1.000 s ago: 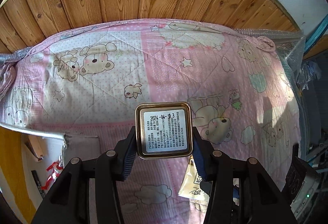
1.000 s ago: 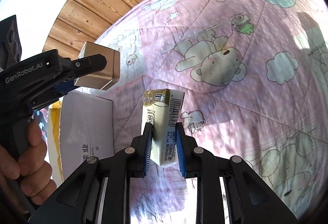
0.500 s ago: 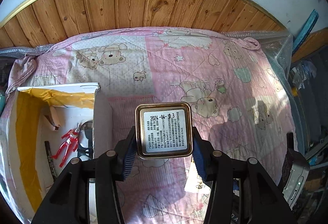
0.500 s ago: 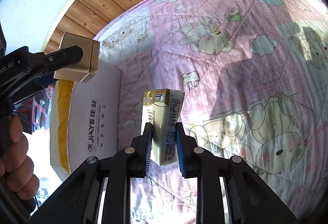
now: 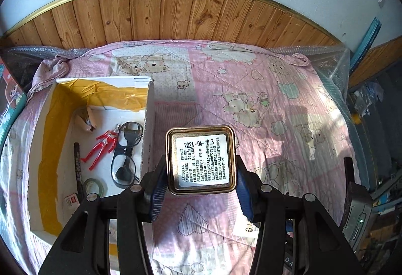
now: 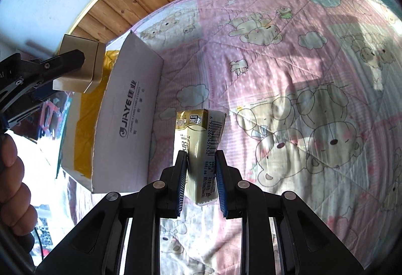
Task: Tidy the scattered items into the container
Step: 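Lift the tissue pack and tin and carry both over the white box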
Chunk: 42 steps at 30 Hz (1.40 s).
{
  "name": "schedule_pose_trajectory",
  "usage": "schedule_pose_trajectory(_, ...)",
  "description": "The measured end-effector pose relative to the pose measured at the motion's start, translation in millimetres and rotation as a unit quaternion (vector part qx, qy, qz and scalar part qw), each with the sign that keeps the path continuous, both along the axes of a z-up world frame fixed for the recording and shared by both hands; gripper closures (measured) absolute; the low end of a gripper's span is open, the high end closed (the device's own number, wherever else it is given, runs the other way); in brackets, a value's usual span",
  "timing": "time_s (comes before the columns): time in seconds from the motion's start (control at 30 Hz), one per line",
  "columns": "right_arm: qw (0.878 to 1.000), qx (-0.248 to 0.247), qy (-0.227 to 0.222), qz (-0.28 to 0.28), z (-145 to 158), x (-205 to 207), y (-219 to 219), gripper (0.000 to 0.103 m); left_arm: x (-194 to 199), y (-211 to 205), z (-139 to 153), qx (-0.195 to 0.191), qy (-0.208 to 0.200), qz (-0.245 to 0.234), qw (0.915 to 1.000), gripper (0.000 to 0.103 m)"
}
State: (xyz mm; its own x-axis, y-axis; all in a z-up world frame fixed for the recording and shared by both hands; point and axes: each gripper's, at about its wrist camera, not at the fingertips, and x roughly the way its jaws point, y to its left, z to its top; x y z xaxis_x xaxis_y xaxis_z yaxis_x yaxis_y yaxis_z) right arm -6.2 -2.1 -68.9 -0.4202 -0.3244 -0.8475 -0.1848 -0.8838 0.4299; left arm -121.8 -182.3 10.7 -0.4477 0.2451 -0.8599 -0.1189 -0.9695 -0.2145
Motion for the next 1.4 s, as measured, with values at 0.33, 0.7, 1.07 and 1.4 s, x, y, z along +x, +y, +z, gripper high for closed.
schedule_pose_trajectory(0.33, 0.999, 0.022, 0.004, 0.034, 7.3, 31.0, -24.3, 0.080, 52.6, -22.8, 8.3, 0.001, 0.015, 0.017, 0.9997, 0.053)
schedule_pose_trajectory(0.7, 0.994, 0.059, 0.032, 0.088, 30.1, 47.9, -53.2, 0.080, 88.1, -37.3, 7.7, -0.010, 0.026, 0.023, 0.9993, 0.053)
schedule_pose_trajectory(1.07, 0.988, 0.068, 0.055, 0.130, 49.1, 50.7, -81.4, 0.080, 110.4, -61.5, 1.1, 0.002, 0.018, 0.044, 0.9989, 0.053)
schedule_pose_trajectory(1.4, 0.982, 0.061, 0.067, 0.168, 60.6, 42.6, -107.7, 0.080, 129.5, -94.1, 0.5, 0.003, 0.015, 0.078, 0.9969, 0.053)
